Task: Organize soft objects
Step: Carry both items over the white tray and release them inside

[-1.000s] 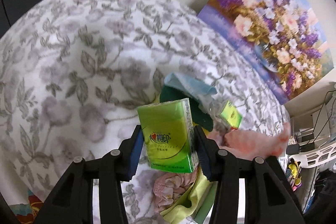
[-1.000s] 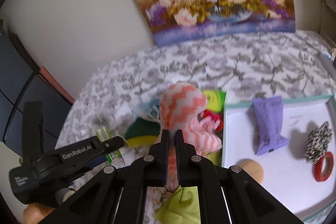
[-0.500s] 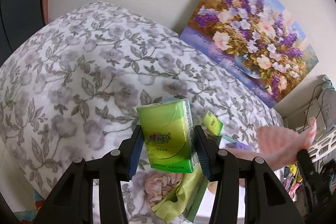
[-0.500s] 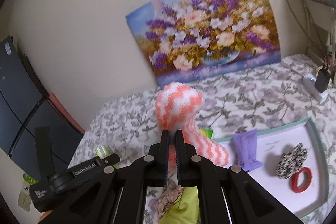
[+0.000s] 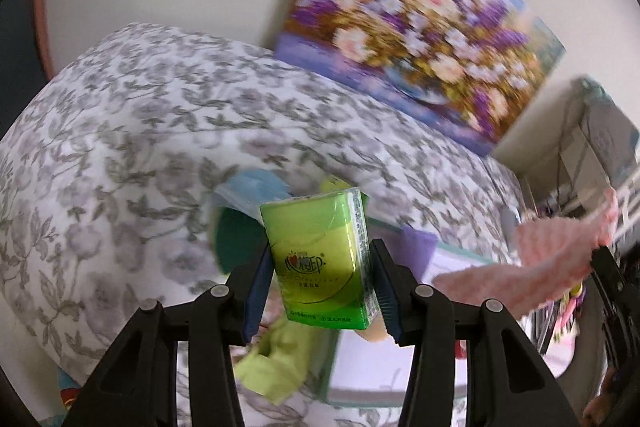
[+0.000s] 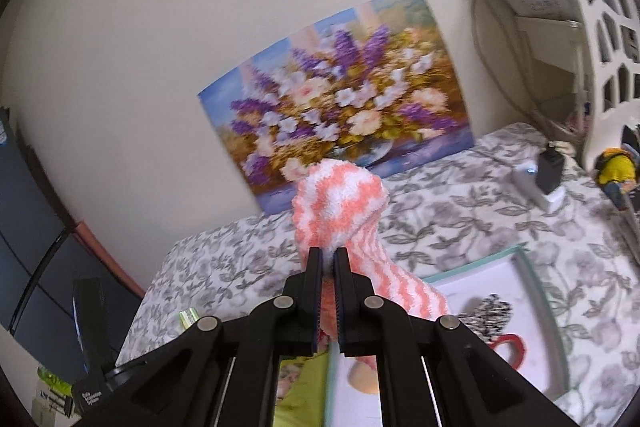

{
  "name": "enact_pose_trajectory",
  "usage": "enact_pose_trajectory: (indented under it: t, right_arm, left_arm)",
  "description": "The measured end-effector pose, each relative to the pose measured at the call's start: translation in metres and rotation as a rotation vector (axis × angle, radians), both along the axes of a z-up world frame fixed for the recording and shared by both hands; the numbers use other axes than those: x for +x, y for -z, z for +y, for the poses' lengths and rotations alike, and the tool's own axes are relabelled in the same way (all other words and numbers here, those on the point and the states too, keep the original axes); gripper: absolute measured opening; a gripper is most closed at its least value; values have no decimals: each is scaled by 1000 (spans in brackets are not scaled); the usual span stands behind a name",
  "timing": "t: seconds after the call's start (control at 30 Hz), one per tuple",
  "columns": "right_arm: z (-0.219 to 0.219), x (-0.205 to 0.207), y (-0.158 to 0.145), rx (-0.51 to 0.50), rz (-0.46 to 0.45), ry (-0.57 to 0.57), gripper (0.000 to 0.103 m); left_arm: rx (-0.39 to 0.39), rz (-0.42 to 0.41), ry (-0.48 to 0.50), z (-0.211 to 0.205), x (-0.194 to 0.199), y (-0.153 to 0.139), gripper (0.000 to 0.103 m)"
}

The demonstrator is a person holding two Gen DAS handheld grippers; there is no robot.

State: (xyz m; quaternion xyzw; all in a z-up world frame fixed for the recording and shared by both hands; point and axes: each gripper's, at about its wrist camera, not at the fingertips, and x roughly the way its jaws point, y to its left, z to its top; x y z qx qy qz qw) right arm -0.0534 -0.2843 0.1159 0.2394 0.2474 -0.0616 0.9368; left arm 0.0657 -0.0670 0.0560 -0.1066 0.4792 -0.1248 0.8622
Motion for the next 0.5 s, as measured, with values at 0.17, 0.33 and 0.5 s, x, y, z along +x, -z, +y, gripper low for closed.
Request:
enact_pose_trajectory:
  t: [0.17, 0.33, 0.5]
  right_arm:
    - [-26, -8, 14, -3, 72, 49, 6]
    - [-45, -14, 27, -14, 138, 85, 6]
    - [-59, -20, 34, -8, 165, 102, 6]
  left_arm:
    - [45, 11, 95, -43, -12, 8, 50]
    - [83, 25, 173, -78, -25, 16, 50]
    - [138, 22, 225, -102, -36, 23, 50]
